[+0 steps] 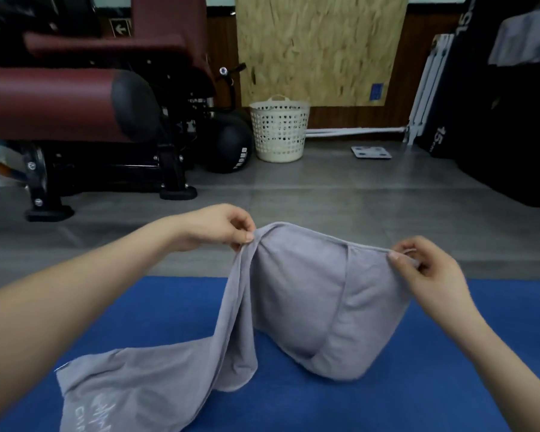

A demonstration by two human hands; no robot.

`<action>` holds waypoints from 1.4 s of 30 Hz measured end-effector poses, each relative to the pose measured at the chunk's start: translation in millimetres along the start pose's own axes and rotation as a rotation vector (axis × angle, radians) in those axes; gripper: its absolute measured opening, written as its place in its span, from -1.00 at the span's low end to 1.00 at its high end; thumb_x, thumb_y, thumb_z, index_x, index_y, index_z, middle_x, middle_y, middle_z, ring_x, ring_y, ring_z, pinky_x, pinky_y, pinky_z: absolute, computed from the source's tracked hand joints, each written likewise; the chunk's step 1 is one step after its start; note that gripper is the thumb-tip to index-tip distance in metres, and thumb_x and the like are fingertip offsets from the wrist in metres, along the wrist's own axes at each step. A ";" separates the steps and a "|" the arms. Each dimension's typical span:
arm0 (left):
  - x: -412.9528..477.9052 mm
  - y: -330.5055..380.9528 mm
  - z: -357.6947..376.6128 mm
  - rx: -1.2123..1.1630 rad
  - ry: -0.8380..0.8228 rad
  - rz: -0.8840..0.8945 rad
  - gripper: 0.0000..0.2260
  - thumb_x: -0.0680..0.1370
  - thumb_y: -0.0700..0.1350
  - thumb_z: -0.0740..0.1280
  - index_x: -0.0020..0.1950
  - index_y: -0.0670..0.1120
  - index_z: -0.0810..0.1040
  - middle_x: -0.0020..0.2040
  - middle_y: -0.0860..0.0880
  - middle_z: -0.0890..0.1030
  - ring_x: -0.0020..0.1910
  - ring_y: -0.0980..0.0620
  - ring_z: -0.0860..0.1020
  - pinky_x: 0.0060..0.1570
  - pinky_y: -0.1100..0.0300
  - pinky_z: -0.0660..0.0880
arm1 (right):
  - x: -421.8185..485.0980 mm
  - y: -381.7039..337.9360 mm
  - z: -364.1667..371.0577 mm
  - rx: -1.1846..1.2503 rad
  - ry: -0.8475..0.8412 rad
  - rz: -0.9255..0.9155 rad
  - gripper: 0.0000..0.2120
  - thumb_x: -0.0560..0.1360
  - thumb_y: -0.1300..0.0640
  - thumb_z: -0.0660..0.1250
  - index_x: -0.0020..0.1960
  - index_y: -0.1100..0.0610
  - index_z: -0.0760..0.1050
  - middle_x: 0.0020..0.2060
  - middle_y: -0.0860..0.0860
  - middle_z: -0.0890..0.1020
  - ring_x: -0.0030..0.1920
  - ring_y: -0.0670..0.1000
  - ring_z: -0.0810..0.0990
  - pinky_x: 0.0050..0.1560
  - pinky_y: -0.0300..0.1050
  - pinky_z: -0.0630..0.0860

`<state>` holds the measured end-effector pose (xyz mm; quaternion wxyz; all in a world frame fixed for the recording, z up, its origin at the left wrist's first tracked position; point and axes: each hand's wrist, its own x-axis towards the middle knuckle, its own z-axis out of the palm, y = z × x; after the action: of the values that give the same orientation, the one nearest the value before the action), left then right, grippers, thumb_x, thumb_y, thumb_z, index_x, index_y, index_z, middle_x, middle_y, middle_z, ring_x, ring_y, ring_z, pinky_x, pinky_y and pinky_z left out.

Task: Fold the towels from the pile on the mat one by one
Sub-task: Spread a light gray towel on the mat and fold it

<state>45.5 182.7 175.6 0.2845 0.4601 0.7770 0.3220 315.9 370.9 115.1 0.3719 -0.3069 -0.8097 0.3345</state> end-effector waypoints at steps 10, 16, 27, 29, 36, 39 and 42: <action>56.3 21.9 40.3 0.115 -0.130 -0.170 -0.86 0.53 -0.27 0.30 -0.18 -0.06 0.51 -0.27 0.02 0.56 -0.33 0.12 0.54 -0.31 0.29 0.39 | 78.6 12.3 -3.8 0.040 -0.157 0.224 -0.81 0.41 0.29 0.40 -0.34 0.08 0.55 -0.38 0.00 0.59 -0.30 -0.02 0.56 -0.28 -0.26 0.43; 75.9 -51.3 89.3 0.119 0.140 -0.222 -0.84 0.48 -0.35 0.27 -0.16 -0.10 0.52 -0.28 -0.03 0.50 -0.30 0.07 0.45 -0.31 0.31 0.37 | 67.2 94.9 74.4 -0.576 -0.274 0.277 -0.72 0.52 0.20 0.20 0.18 0.03 0.52 0.09 0.07 0.62 0.09 0.15 0.56 -0.01 -0.09 0.44; -24.6 -214.7 75.4 0.684 -0.082 -0.316 -0.89 0.50 0.04 0.27 -0.07 0.10 0.58 -0.14 0.14 0.53 -0.03 0.09 0.54 -0.03 0.23 0.44 | -20.1 85.0 214.5 -0.437 -0.733 -0.008 -0.77 0.50 0.00 0.29 0.14 -0.06 0.55 0.09 -0.10 0.61 0.14 -0.04 0.54 0.21 -0.10 0.35; -57.5 -244.1 79.4 0.784 -0.077 -0.271 -0.80 0.49 0.13 0.21 -0.04 0.13 0.59 -0.07 0.14 0.56 0.00 0.10 0.54 0.01 0.22 0.43 | -46.5 78.5 238.4 -0.416 -0.832 -0.123 -0.75 0.45 -0.05 0.34 0.12 -0.11 0.57 0.08 -0.13 0.62 0.15 -0.06 0.53 0.23 -0.11 0.32; -147.9 -339.7 75.8 0.640 0.138 -0.292 -0.66 0.37 0.25 0.14 -0.21 0.13 0.65 -0.16 0.16 0.65 -0.14 0.04 0.61 -0.09 0.05 0.52 | -134.9 66.3 289.2 -0.314 -0.765 -0.769 -0.66 0.31 -0.21 0.31 0.02 -0.10 0.59 0.09 -0.04 0.58 0.12 0.01 0.46 0.23 -0.04 0.21; -175.4 -363.9 91.5 0.713 0.078 -0.239 -0.59 0.35 0.33 0.17 -0.08 0.15 0.66 -0.07 0.18 0.65 -0.06 0.05 0.61 0.05 0.06 0.42 | -153.4 61.7 305.9 -0.477 -0.907 -0.918 -0.57 0.24 -0.26 0.41 0.04 -0.09 0.59 0.19 0.03 0.54 0.26 0.08 0.36 0.30 0.22 0.16; -192.5 -383.8 110.5 0.817 0.030 -0.154 -0.54 0.29 0.34 0.21 0.03 0.15 0.61 -0.01 0.14 0.63 0.03 0.05 0.53 0.18 -0.04 0.20 | -161.2 54.0 319.0 -0.653 -0.991 -0.920 -0.69 0.19 -0.20 0.51 -0.13 -0.09 0.63 0.18 0.04 0.56 0.25 0.13 0.44 0.30 0.33 0.13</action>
<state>2.8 -105.6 -158.6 0.0904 0.4712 0.8769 -0.0284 158.0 182.5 -149.9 -0.0440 0.1544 -0.9869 -0.0130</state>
